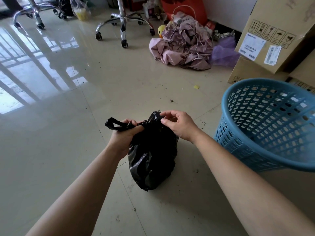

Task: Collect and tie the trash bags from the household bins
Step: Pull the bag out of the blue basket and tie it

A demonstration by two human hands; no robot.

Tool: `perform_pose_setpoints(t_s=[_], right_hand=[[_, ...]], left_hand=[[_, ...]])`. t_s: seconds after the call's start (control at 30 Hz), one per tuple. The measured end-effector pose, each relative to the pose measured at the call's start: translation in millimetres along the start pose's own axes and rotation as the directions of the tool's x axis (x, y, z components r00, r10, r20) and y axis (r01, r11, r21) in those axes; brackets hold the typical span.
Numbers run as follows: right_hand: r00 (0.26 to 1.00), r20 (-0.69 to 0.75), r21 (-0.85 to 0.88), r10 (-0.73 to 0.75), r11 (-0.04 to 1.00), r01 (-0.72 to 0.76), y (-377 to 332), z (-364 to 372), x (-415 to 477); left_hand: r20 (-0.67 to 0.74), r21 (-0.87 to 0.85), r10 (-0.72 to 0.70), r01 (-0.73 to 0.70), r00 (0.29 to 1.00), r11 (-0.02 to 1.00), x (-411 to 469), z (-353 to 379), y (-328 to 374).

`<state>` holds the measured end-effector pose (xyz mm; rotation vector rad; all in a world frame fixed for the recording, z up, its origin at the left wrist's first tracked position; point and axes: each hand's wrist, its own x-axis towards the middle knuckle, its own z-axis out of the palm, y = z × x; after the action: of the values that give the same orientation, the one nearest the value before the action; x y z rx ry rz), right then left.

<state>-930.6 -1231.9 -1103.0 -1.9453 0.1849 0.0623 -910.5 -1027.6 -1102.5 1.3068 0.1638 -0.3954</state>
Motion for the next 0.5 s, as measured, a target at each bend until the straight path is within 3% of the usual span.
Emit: perform_pose_setpoints(t_s=[0.13, 0.2, 0.37, 0.5], right_hand=[[0.977, 0.197, 0.100, 0.082, 0.990, -0.103, -5.9, 2.2, -7.4], [0.969, 0.245, 0.121, 0.037, 0.990, -0.069, -9.9, 3.8, -9.3], [0.988, 0.136, 0.084, -0.074, 0.994, 0.063, -11.9, 5.9, -5.5], [0.979, 0.004, -0.246, -0.206, 0.948, 0.200, -5.7, -3.0, 3.2]], left_hand=[[0.040, 0.040, 0.004, -0.006, 0.999, 0.999, -1.4, -3.6, -1.8], [0.074, 0.050, 0.015, -0.019, 0.997, 0.999, -2.0, -4.0, -1.0], [0.089, 0.114, 0.066, -0.076, 0.994, 0.991, 1.4, -4.6, 9.5], [0.072, 0.086, 0.090, -0.096, 0.993, 0.992, 3.2, -8.5, 15.9]])
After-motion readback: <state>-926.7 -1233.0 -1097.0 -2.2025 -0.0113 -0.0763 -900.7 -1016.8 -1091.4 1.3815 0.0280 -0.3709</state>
